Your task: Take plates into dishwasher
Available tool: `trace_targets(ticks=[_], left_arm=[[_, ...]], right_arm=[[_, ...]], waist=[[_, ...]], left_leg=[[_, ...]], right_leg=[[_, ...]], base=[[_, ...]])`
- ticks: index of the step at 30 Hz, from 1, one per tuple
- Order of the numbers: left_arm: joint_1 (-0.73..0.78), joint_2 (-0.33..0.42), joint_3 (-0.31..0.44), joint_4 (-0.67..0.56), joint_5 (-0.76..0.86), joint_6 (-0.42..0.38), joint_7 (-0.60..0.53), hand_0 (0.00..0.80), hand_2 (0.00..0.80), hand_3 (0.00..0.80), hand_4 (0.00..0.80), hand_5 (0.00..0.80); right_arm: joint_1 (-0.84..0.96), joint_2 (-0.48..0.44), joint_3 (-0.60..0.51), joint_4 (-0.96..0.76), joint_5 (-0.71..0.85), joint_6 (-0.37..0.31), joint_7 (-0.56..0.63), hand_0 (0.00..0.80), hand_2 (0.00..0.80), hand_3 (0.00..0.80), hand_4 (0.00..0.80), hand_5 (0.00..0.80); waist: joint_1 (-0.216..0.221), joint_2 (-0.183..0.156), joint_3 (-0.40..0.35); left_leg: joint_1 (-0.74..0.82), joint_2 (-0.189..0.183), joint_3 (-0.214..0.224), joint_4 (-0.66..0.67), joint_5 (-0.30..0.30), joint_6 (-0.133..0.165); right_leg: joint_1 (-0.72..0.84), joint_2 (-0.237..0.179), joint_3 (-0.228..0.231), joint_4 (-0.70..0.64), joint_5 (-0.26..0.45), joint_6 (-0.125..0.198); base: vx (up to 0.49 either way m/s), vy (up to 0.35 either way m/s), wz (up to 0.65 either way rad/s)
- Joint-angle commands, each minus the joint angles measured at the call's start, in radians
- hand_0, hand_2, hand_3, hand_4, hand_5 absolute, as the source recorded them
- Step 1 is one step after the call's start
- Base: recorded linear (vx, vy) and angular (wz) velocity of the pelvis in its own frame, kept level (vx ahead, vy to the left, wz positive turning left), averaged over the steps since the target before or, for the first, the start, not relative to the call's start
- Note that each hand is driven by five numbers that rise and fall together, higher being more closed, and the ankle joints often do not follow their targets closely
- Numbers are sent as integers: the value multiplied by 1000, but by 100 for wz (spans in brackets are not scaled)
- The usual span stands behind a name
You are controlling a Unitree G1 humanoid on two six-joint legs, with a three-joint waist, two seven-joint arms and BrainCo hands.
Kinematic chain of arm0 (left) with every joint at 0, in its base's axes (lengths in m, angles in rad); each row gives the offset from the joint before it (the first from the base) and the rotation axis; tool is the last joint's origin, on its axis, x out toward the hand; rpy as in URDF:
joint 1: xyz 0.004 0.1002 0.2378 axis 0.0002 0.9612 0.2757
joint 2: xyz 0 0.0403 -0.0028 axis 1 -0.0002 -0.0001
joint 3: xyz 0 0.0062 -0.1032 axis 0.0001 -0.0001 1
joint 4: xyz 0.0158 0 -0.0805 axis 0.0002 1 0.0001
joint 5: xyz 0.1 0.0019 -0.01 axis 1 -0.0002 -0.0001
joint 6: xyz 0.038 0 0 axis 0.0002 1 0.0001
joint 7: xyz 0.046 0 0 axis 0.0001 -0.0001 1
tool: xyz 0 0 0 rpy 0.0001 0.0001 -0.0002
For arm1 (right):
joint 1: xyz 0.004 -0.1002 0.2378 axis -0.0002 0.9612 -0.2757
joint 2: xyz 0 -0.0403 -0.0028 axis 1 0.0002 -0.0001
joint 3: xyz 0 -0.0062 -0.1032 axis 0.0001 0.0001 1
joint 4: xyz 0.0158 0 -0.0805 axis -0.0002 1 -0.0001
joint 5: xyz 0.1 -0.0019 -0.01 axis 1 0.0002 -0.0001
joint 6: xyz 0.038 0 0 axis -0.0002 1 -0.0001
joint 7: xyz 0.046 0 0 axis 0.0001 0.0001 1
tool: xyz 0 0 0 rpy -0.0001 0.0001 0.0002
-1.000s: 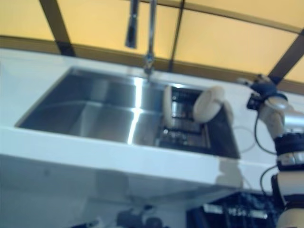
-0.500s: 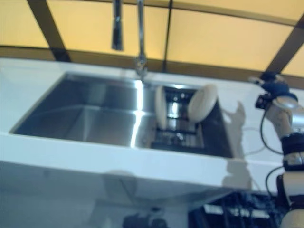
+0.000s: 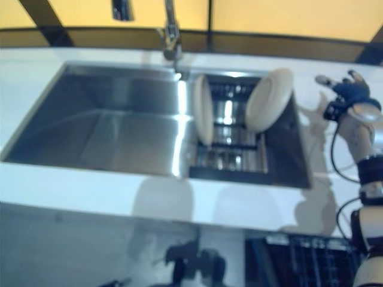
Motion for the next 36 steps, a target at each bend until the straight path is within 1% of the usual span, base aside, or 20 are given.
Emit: trace_targets(ticks=[1,4,7,16,28,36], left_arm=[[-18,25,-53,9,-28,-19,20,0,0,0,0,0],[-19,25,-52,11,-22,-21,18,0,0,0,0,0],[-24,26,-57,17,-29,-21,19,0,0,0,0,0],[-20,25,-50,23,-31,-31,15,0,0,0,0,0],[-13,22,-52,27,-42,-39,19,0,0,0,0,0],[-6,23,-49,30,-39,-41,16,0,0,0,0,0]], right_arm=[[-117,-57,43,-78,43,-75,-25,0,0,0,0,0],[-112,-53,37,-87,52,-71,-27,0,0,0,0,0],[-120,-48,35,-85,99,-73,-29,0,0,0,0,0],[-120,-32,36,-101,80,-64,-15,0,0,0,0,0],[-140,-25,52,-110,91,-69,-12,0,0,0,0,0],[-136,-13,59,-134,94,-59,-13,0,0,0,0,0]], waist=[[26,-14,-3],[27,-14,2],[26,-11,10],[25,-10,13],[28,-13,12],[32,-20,9]], left_leg=[[-36,1,17,-4,-49,1],[-39,1,16,-4,-47,0],[-42,1,16,-4,-48,-1],[-36,-1,15,-4,-49,-1],[-23,-1,13,-4,-51,-2],[-15,-2,12,-4,-54,-1]], right_leg=[[16,-10,-30,-1,-63,52],[13,-11,-32,-1,-62,51],[10,-12,-36,-1,-62,50],[16,-13,-38,-1,-65,48],[30,-14,-40,-1,-69,48],[40,-15,-45,-1,-71,49]], base=[[0,0,0],[0,0,0],[0,0,0],[0,0,0],[0,0,0],[0,0,0]])
